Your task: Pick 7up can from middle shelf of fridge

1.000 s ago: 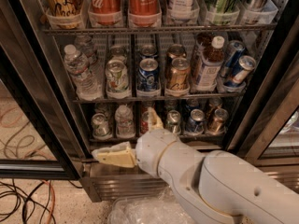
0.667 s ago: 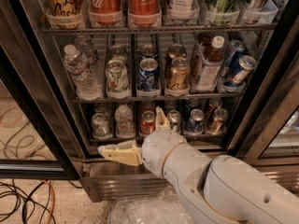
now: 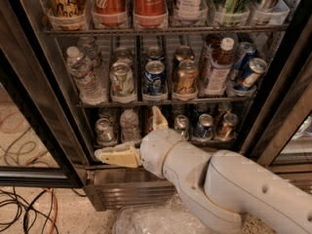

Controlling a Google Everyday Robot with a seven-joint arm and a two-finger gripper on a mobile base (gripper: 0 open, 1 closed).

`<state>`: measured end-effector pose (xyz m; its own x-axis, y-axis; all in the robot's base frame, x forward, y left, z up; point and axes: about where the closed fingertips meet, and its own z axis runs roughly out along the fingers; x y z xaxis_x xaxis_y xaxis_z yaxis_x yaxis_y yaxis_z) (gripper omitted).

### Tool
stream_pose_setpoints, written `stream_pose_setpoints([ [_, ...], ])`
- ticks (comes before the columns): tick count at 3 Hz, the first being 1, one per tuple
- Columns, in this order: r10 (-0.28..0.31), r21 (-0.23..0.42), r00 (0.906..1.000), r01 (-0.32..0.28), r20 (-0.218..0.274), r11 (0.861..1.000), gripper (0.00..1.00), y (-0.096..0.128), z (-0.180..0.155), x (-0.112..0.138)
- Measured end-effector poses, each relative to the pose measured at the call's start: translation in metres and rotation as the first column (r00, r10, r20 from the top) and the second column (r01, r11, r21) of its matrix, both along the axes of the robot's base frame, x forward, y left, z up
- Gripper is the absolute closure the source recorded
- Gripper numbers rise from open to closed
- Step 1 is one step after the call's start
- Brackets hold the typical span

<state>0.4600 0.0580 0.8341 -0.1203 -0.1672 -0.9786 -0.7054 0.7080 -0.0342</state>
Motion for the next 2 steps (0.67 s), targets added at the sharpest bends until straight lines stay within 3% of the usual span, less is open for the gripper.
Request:
stream_pose_setpoints([
  [1,0.091,-0.025,0.9951,-0.090,0.037,0.996,0.00,0.018,0.011,0.022],
  [2,0.168,-0.043,0.9840,-0.166,0.060,0.985,0.00,0.050,0.017,0.040],
])
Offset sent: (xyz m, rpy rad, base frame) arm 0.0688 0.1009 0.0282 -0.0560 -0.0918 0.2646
